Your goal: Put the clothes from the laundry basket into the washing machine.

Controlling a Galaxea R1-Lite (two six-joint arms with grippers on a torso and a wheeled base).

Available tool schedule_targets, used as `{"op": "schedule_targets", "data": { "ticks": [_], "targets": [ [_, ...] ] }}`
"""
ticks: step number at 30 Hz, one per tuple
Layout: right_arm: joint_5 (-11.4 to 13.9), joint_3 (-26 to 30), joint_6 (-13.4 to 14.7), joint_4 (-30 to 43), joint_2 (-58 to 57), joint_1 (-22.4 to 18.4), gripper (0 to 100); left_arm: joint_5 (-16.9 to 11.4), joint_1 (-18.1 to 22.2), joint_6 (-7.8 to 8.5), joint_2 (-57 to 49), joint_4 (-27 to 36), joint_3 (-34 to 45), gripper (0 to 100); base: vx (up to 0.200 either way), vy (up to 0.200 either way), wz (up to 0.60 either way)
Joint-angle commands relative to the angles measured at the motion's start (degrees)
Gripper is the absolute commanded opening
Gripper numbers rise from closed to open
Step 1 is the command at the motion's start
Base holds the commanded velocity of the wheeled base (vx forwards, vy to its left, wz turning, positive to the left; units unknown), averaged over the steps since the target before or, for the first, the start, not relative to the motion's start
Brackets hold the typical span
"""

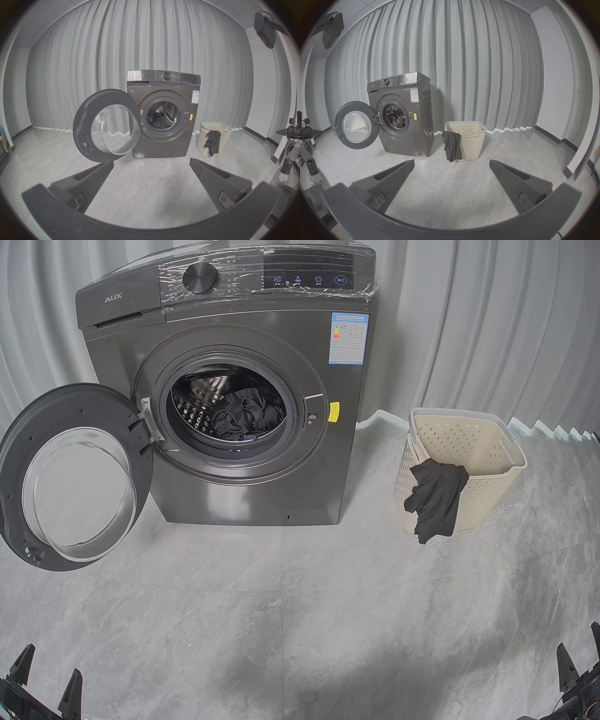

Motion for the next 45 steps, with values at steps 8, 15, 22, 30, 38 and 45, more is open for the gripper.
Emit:
{"op": "schedule_targets", "data": {
  "ticks": [8, 15, 22, 30, 38, 45],
  "targets": [
    [0.0, 1.0, 0.1, 0.0, -0.7, 0.0, 100, 0.3, 0.0, -0.56, -0.6, 0.0, 0.9, 100, 0.0, -0.175, 0.0],
    [0.0, 1.0, 0.0, 0.0, -0.7, 0.0, 100, 0.4, 0.0, -0.83, -0.6, 0.0, 0.9, 100, 0.0, 0.0, 0.0],
    [0.0, 1.0, 0.0, 0.0, -0.7, -0.1, 100, 0.9, 0.0, -1.53, -0.6, 0.0, 0.8, 100, 0.0, -0.171, 0.0],
    [0.0, 0.9, -0.1, 0.0, -0.7, -0.1, 100, 0.9, 0.0, -1.44, -0.6, 0.0, 0.9, 100, 0.0, -0.2, 0.0],
    [0.0, 1.0, -0.1, 0.0, -0.7, -0.2, 100, 0.9, 0.0, -1.44, -0.6, 0.0, 0.9, 100, 0.0, -0.2, 0.0],
    [0.0, 1.0, -0.1, 0.0, -0.7, -0.1, 100, 0.9, 0.0, -1.53, -0.6, 0.0, 0.9, 100, 0.0, -0.057, 0.0]
  ]
}}
